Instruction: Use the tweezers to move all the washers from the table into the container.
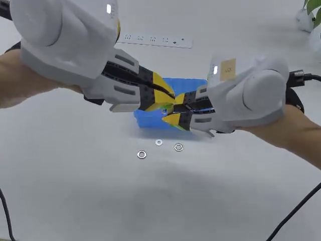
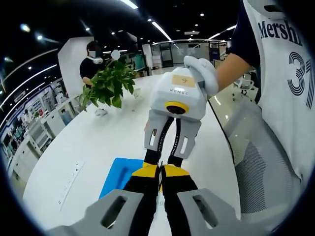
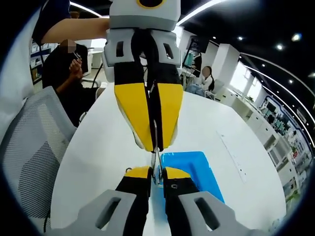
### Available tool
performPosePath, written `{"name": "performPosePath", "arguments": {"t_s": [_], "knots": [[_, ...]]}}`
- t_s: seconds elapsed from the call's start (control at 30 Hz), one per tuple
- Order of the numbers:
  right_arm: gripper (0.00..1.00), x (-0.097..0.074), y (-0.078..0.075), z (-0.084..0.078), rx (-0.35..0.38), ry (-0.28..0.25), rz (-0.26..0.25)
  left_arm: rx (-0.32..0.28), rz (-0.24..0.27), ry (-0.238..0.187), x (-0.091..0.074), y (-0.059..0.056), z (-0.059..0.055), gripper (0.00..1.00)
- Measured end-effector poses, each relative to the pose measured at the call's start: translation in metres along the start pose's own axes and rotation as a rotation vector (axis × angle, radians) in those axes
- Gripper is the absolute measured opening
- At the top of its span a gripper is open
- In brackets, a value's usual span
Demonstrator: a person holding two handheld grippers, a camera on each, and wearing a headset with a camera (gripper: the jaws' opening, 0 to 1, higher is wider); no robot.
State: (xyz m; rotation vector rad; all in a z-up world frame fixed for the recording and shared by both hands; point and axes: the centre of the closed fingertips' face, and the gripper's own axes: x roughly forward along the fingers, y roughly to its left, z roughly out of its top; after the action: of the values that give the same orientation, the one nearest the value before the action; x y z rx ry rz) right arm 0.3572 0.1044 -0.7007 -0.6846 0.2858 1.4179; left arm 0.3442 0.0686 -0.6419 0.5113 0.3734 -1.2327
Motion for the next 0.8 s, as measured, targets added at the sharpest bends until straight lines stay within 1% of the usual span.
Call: {"name": "performPosePath", "arguments": {"t_s": [0.2, 0.43, 0.57, 0.63, 0.8], "knots": [[0.1, -0.003, -0.013, 0.009, -0.015, -0.014, -0.016, 0.028, 0.006, -0.002, -0.005, 0.012, 0.01, 0.05], [0.1, -0.004, -0.031, 0.016, -0.031, -0.023, -0.035, 0.047, 0.02, -0.013, -0.008, 0.029, 0.018, 0.05], [0.1, -0.003, -0.043, 0.018, -0.042, -0.025, -0.046, 0.05, 0.029, -0.022, -0.007, 0.039, 0.02, 0.06], [0.1, -0.002, -0.047, 0.018, -0.044, -0.026, -0.049, 0.05, 0.031, -0.023, -0.007, 0.042, 0.02, 0.06], [0.1, 0.004, -0.054, 0.012, -0.045, -0.02, -0.045, 0.04, 0.034, -0.025, -0.002, 0.052, 0.015, 0.06]]}}
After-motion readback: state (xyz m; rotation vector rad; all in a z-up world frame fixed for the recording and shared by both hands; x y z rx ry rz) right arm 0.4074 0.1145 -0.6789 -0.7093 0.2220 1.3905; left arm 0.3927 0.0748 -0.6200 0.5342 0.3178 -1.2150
